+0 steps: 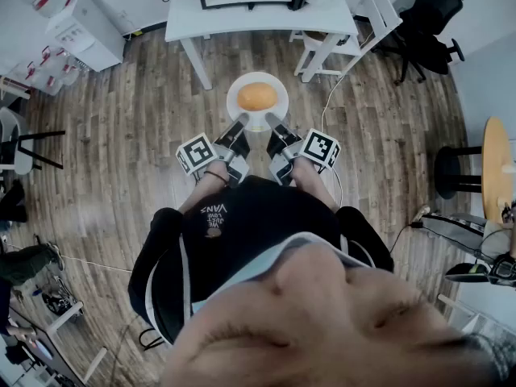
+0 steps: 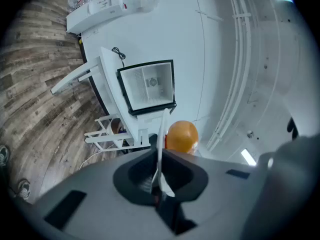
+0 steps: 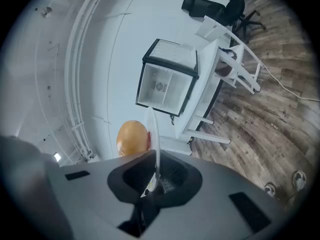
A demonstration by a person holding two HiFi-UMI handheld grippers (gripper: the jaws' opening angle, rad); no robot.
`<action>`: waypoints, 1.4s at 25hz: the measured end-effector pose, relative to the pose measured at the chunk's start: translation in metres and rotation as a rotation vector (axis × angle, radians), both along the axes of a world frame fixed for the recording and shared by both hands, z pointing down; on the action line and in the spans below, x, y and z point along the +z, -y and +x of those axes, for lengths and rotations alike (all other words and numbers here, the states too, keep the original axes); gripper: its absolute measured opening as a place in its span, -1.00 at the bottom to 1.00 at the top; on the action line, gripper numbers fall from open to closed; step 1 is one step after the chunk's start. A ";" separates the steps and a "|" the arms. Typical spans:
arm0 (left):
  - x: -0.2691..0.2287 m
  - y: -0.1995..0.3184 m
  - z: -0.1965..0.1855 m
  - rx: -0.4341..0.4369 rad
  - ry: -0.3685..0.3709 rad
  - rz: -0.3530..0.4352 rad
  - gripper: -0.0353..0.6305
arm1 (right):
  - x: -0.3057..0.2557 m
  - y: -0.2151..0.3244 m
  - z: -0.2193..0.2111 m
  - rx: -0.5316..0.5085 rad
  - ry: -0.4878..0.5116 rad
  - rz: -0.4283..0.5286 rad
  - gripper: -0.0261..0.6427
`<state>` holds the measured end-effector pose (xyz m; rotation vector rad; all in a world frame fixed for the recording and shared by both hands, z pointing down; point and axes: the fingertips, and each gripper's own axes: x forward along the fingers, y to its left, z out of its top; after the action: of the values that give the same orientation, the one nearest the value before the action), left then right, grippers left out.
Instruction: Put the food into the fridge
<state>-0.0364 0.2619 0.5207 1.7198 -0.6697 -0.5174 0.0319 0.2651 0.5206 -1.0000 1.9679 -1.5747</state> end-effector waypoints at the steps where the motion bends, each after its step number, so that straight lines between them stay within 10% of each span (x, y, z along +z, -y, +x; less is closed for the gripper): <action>1: 0.000 0.000 0.001 0.002 -0.005 0.004 -0.81 | 0.000 0.000 0.001 -0.001 -0.003 0.003 -0.83; 35: 0.003 -0.034 0.055 -0.086 -0.031 0.012 -0.81 | 0.002 -0.027 0.056 -0.083 -0.033 0.036 -0.83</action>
<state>0.0188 0.2959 0.5240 1.6962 -0.7218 -0.6082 0.0880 0.2922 0.5228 -0.9474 2.0769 -1.5702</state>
